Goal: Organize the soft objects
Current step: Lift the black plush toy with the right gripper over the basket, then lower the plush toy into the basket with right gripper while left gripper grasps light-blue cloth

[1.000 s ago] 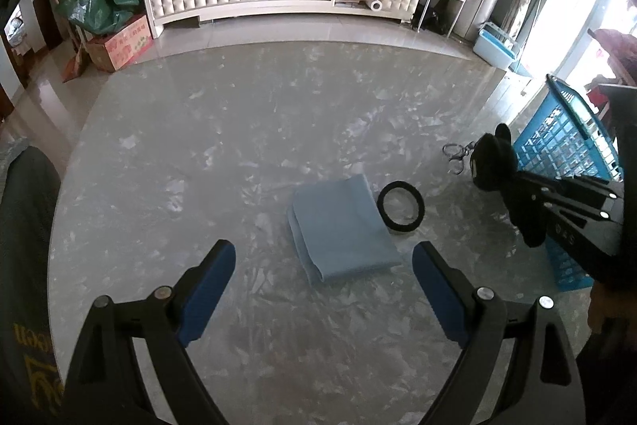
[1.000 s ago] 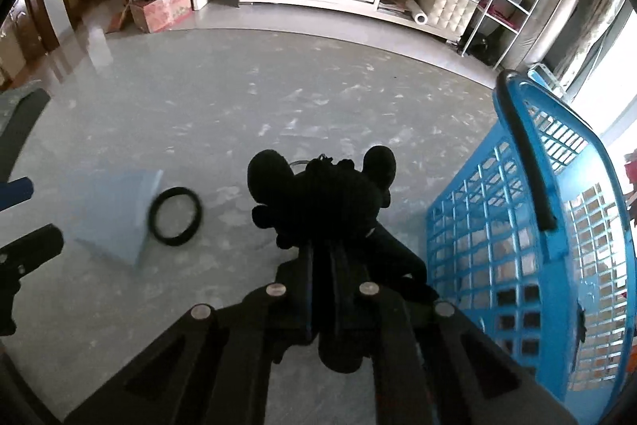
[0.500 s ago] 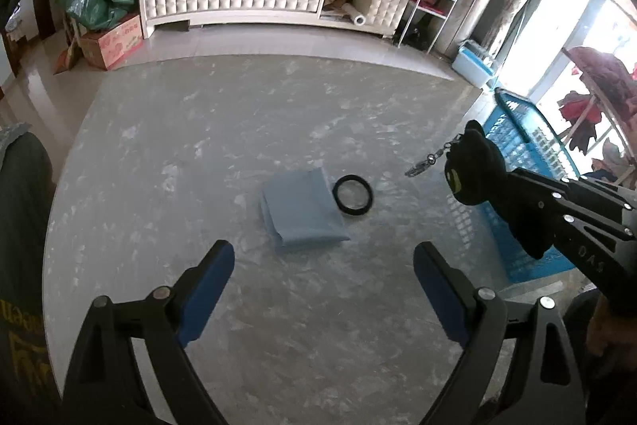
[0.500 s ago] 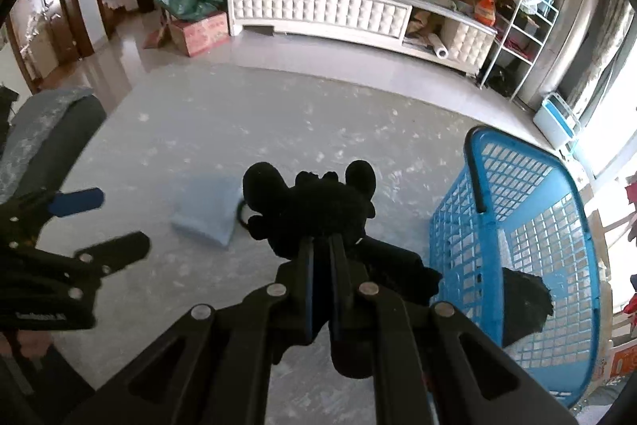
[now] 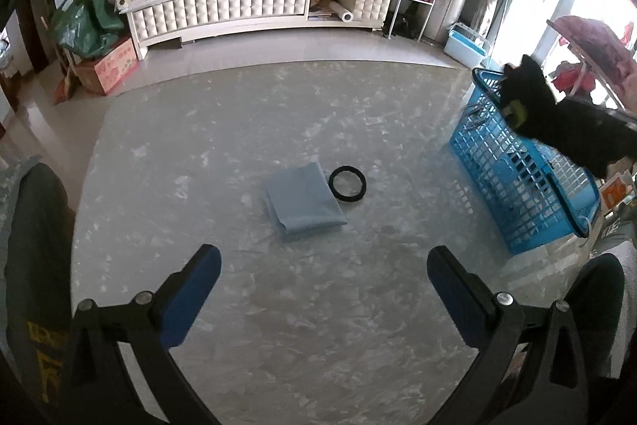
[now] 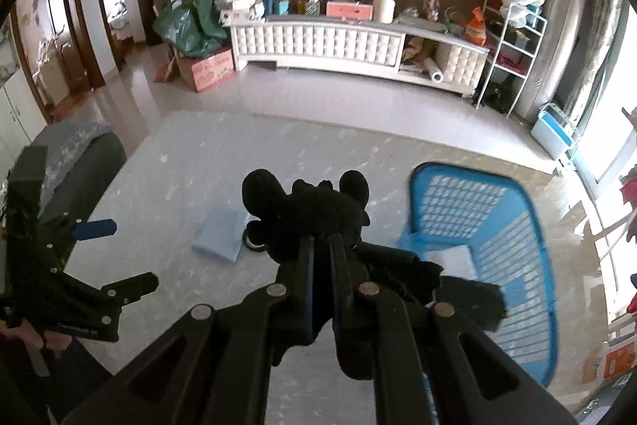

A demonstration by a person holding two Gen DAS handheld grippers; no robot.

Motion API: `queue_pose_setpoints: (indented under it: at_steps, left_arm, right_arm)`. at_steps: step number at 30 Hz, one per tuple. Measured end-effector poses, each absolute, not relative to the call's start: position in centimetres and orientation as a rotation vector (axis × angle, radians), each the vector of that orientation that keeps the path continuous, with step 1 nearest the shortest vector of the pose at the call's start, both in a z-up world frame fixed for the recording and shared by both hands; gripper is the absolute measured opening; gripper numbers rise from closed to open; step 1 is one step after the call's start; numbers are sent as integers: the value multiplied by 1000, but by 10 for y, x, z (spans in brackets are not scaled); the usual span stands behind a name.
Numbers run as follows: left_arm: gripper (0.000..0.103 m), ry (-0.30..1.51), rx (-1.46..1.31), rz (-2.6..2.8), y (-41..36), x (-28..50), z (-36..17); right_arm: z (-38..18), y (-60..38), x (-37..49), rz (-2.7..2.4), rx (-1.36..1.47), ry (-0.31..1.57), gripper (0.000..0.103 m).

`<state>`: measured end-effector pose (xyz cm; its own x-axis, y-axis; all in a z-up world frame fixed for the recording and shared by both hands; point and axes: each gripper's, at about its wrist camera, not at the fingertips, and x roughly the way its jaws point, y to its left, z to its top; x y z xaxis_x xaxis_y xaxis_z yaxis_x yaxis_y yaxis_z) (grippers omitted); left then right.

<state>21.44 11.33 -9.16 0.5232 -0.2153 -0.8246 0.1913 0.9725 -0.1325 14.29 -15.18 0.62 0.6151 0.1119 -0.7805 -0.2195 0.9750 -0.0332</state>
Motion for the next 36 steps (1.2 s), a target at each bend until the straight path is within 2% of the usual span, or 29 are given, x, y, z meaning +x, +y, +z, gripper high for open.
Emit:
queue_pose_setpoints:
  at_steps: [9,23,25,29,32,36]
  left_arm:
    - [103,985,66,-251,108,225,-89]
    - [102,1089,110,-321,78,266,-135]
    - [94,1084,130,-307,76,271,-142]
    - [86,1107,169,-307,72,286,-159]
    - [74,1118,195,-329,70,294,-168]
    - [69,1137,245,-367,61,302,-182]
  right_arm:
    - [15,-198,138,91,-137,850,6]
    - [-19,-244,150,-50,-90,948,6]
    - [-24,-246,150,-59,-92,965,6]
    - [-37,-247,159,-70,-89,999,6]
    - [-44,-250,166,-73,-85,1020,6]
    - [-54,-251,172,-73,-77,1052,6]
